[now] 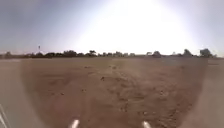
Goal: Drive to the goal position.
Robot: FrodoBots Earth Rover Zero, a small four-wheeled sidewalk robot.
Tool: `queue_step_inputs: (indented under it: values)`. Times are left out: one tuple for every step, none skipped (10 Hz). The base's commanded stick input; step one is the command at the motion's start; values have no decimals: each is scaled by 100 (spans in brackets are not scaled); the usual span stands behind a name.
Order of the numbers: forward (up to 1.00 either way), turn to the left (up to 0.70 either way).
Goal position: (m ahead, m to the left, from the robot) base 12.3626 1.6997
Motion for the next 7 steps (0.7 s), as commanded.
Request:
queue_step_inputs:
  values:
    - [100, -39]
    - [100, -39]
    - [100, -38]
    - [100, -19]
    - [100, 0]
    - [100, 0]
    - [100, 0]
